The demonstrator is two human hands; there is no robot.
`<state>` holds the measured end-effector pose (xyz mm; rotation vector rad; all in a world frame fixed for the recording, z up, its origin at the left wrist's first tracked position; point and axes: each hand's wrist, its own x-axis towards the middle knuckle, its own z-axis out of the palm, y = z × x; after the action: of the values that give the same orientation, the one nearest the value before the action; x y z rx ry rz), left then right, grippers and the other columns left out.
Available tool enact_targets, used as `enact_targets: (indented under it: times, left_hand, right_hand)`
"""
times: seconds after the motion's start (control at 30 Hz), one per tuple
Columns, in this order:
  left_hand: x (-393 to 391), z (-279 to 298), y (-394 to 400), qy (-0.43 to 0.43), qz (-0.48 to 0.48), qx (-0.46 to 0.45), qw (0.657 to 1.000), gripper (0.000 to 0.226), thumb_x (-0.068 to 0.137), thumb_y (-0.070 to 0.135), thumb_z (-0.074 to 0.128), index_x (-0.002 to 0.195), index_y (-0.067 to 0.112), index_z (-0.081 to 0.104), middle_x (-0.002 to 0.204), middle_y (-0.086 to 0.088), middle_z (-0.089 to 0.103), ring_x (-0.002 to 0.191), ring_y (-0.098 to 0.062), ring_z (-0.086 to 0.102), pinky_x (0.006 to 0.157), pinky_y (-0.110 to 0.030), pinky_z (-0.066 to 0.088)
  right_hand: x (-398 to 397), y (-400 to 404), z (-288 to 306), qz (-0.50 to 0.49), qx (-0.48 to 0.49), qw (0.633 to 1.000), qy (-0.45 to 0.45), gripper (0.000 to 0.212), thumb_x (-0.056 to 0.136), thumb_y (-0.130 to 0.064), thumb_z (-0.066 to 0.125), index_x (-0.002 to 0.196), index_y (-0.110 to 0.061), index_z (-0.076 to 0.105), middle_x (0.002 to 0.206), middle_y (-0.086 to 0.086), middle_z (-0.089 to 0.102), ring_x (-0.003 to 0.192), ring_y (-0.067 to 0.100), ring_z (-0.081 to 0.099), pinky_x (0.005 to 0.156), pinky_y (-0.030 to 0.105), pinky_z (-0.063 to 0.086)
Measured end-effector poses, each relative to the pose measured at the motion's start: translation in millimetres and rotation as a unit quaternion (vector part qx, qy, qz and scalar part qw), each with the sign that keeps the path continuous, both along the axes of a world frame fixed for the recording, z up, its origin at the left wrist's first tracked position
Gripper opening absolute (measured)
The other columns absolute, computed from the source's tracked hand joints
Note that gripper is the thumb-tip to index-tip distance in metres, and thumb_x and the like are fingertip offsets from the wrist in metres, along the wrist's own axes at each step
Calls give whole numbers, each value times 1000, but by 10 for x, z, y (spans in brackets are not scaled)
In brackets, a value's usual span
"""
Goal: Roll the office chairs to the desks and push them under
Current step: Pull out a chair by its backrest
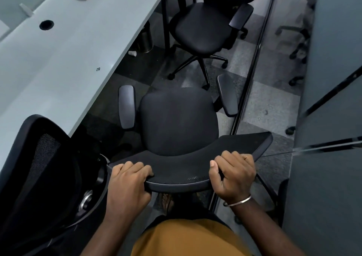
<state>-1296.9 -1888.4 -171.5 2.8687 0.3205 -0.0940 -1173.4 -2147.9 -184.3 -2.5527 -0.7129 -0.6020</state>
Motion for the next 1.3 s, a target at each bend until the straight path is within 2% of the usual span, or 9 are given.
enact_targets:
  times: [0.2,0.4,0.67,0.87,1.03,1.17,1.23,1.3]
  left_hand:
    - [12,12,104,-26,-8,6,1000,29,58,12,69,81,30,64,76,13,52,75,-17,49,78,-34,36]
    - [171,-6,162,-41,-9,-1,999,33,60,13,81,84,30,66,77,14,56,76,-15,50,78,-34,37]
    - [435,-22,305,-41,27,10,999,38,60,24,83,95,32,71,85,14,64,79,-17,58,79,-36,41]
    - [919,10,682,-9,115,69,991,35,59,33,78,93,34,71,82,10,62,82,-21,62,78,-40,40]
    - [1506,53,940,8,224,89,970,29,57,33,82,85,31,73,70,8,66,70,-26,66,65,-35,49]
    - [1976,62,1016,13,309,98,946,34,57,38,87,88,32,75,67,6,67,69,-29,68,60,-33,51]
    - [2188,75,1049,4,347,81,934,32,62,37,85,91,31,74,70,5,69,72,-30,70,61,-35,53]
    - [2338,91,1090,-4,372,64,926,26,67,36,80,92,30,73,71,4,70,74,-32,70,62,-37,54]
  right_hand:
    - [32,98,17,10,1,1000,-8,34,94,-28,51,61,-21,48,62,-3,39,55,23,39,60,44,33]
    - [348,146,67,46,8,999,-15,35,95,-28,47,61,-19,46,63,-3,37,55,22,35,59,42,30]
    - [986,474,43,96,22,995,-18,34,96,-28,43,65,-19,53,66,-2,43,59,23,42,62,43,32]
    - [1732,1198,-8,142,55,988,-5,29,95,-25,46,68,-20,55,68,-4,46,65,22,45,70,43,34]
    - [2590,1865,-84,201,52,978,5,24,93,-22,52,71,-20,59,72,-4,51,75,23,50,76,41,35]
    - [3274,2433,-115,271,68,960,21,25,96,-19,54,74,-16,66,82,-2,61,92,25,60,86,43,42]
    - [3597,2767,-109,293,67,953,28,25,96,-16,56,73,-13,67,81,1,61,90,28,60,91,44,45]
    - [3771,3057,-124,289,66,954,53,24,95,-17,57,74,-13,68,81,1,60,91,26,59,104,41,41]
